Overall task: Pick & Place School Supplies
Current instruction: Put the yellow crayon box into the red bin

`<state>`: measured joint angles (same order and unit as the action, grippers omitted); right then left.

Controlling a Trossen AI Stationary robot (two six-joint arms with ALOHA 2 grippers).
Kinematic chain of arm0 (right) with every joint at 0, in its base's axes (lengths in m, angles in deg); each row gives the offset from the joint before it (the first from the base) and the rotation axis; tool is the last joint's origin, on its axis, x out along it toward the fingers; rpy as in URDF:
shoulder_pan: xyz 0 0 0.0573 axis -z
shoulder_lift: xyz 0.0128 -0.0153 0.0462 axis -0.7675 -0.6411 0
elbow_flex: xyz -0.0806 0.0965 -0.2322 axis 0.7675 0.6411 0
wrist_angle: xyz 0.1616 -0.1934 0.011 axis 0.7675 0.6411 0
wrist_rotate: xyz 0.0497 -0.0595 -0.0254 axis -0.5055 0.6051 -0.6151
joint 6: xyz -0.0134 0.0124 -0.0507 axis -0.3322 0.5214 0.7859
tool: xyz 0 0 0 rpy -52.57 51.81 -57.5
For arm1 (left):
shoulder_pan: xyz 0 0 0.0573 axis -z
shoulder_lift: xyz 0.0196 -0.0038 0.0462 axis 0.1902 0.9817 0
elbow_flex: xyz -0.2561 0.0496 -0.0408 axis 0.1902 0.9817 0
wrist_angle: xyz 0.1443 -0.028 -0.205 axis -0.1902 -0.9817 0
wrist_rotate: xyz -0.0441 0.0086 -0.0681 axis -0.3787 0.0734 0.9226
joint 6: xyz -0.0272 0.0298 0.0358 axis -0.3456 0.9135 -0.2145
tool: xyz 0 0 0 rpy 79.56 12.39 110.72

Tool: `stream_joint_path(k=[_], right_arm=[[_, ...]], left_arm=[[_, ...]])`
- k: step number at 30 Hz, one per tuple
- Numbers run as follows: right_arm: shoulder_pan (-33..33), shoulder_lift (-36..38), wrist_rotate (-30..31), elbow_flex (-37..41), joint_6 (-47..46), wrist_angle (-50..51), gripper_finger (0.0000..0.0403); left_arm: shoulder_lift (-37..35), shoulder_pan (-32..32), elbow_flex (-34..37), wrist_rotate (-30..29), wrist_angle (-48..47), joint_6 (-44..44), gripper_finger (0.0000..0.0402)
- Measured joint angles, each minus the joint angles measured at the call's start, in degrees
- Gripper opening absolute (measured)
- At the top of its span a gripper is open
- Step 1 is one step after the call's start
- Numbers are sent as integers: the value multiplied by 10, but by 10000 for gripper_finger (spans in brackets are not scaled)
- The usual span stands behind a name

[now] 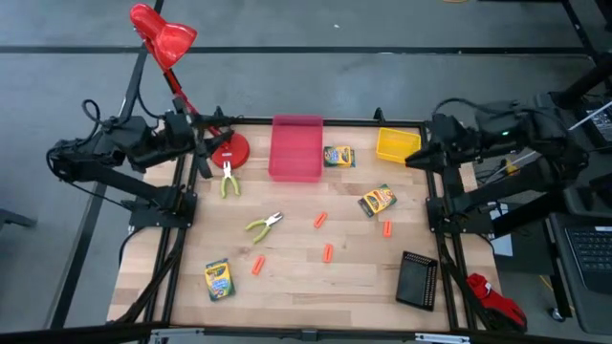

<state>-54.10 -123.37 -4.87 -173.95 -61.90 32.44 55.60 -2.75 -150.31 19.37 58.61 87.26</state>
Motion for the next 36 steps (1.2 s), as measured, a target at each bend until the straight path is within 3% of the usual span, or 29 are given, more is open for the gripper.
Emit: stream_joint_path(k=[6,19,24,26,29,32,36], right_arm=[[-6,-48,-7,-2,-9,172,57],[-57,-105,-29,179,13,168,57],[-71,-105,-28,242,-23,159,57],[-73,-104,-1,257,-47,159,57],[-74,-104,75,278,-107,164,57],[-74,-103,145,301,-179,168,57],[-74,-103,179,337,-228,168,57]], left_arm=[[0,33,-10,-14,-97,-41,165],[8,107,-5,34,-260,-292,140],[21,137,52,71,-269,-410,135],[30,150,87,95,-268,-466,134],[45,174,146,109,-221,-533,134],[58,202,202,97,-68,-528,134],[84,220,254,70,92,-529,133]])
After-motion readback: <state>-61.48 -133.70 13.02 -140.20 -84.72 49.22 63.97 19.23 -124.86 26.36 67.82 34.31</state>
